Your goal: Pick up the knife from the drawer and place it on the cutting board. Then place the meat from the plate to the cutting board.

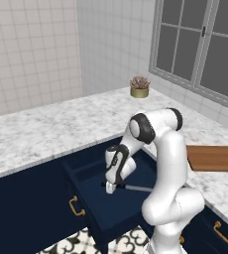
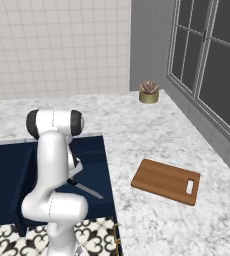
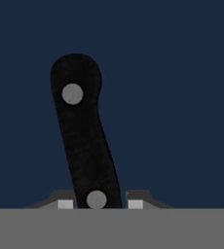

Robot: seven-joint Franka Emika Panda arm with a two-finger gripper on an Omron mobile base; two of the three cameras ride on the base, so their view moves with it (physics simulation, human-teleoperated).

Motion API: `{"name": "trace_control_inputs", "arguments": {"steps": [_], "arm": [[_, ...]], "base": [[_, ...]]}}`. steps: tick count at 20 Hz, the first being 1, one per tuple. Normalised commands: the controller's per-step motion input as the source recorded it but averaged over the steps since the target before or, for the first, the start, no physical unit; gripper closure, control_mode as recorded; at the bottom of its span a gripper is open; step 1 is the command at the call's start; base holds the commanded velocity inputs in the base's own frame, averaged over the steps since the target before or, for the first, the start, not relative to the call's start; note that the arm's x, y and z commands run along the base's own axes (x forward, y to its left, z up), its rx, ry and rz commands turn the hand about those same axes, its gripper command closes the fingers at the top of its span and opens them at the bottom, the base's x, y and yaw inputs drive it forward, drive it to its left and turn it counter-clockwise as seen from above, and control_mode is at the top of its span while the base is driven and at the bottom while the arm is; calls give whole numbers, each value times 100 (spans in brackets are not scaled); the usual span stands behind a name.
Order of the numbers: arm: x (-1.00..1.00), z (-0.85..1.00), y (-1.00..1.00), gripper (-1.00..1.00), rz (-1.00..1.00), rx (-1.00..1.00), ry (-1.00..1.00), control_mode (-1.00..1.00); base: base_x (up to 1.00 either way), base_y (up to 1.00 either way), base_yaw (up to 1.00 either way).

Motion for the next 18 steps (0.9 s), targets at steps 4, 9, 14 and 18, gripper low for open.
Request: {"name": "trace_control_inputs", "arguments": {"steps": [4,9,14,18], "arm": [[-68,36,4,100,0,0,0,-100],[-66,95,21,100,0,-1,-3,-100],[-36,100,41,100,0,-8,-18,-100],[-24,100,41,100,1,-9,-14,-100]], "base": [[0,0,0],[0,0,0],[0,0,0],[0,0,0]]}}
